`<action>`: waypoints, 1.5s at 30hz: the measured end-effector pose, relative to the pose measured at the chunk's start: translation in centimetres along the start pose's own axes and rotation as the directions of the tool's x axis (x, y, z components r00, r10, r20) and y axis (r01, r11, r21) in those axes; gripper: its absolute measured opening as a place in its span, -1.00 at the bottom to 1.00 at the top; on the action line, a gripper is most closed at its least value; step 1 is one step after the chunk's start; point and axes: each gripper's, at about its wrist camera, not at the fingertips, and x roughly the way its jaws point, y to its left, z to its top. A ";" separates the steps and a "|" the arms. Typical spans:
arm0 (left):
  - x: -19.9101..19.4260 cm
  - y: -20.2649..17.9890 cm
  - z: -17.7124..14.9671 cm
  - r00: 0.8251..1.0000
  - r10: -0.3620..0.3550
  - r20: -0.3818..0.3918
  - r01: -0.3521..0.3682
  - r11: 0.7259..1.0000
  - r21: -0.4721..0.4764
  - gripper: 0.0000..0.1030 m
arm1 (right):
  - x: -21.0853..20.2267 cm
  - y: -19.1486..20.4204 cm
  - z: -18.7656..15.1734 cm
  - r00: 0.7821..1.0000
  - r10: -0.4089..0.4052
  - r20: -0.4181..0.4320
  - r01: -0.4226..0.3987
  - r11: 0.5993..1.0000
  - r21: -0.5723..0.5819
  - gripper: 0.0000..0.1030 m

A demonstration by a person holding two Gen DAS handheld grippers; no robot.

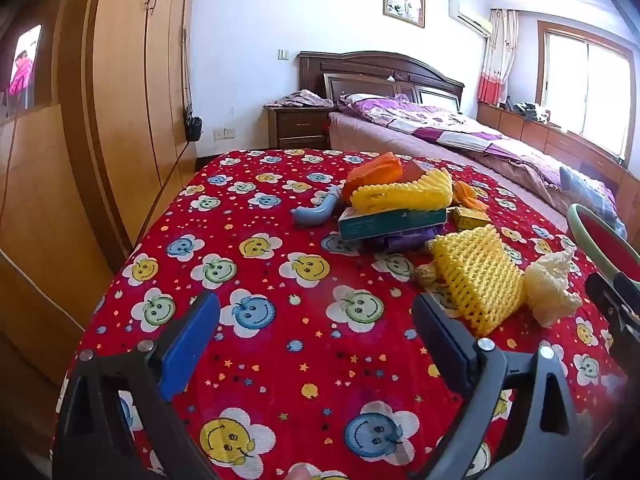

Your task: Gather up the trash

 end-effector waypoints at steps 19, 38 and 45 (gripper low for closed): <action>0.0 0.0 0.0 1.000 0.006 -0.012 -0.006 1.000 0.011 0.87 | 0.0 0.1 0.0 1.000 -0.001 0.003 0.001 1.000 -0.004 0.78; 0.0 0.0 0.0 1.000 0.005 -0.013 -0.005 1.000 0.010 0.87 | 0.0 0.1 0.0 1.000 -0.002 0.005 0.002 1.000 -0.004 0.78; 0.0 0.0 0.0 1.000 0.006 -0.013 -0.005 1.000 0.010 0.87 | 0.0 0.1 0.0 1.000 -0.001 0.005 0.001 1.000 -0.004 0.78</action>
